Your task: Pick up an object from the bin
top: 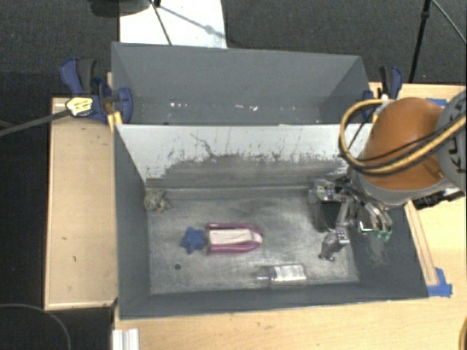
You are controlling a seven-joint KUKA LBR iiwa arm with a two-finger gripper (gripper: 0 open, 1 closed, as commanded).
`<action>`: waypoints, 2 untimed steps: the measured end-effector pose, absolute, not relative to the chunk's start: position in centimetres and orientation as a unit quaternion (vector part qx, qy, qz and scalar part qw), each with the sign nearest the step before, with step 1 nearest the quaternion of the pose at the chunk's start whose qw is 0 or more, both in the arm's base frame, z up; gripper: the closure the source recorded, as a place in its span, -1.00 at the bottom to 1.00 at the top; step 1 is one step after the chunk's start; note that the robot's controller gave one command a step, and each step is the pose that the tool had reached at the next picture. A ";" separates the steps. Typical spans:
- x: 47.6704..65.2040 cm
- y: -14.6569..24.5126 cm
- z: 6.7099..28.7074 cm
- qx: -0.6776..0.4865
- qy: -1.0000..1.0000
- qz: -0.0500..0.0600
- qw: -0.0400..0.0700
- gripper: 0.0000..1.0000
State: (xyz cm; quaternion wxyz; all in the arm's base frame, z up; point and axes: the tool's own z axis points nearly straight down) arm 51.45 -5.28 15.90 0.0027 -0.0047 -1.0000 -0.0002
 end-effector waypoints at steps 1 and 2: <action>56.2 -11.7 7.0 0.344 -0.939 0.001 -0.002 -1.00; 58.0 -10.7 10.2 0.279 -0.960 0.000 -0.004 -1.00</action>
Offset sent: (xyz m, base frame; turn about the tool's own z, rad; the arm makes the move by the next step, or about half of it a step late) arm 0.0468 -0.0627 -0.0890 -0.7138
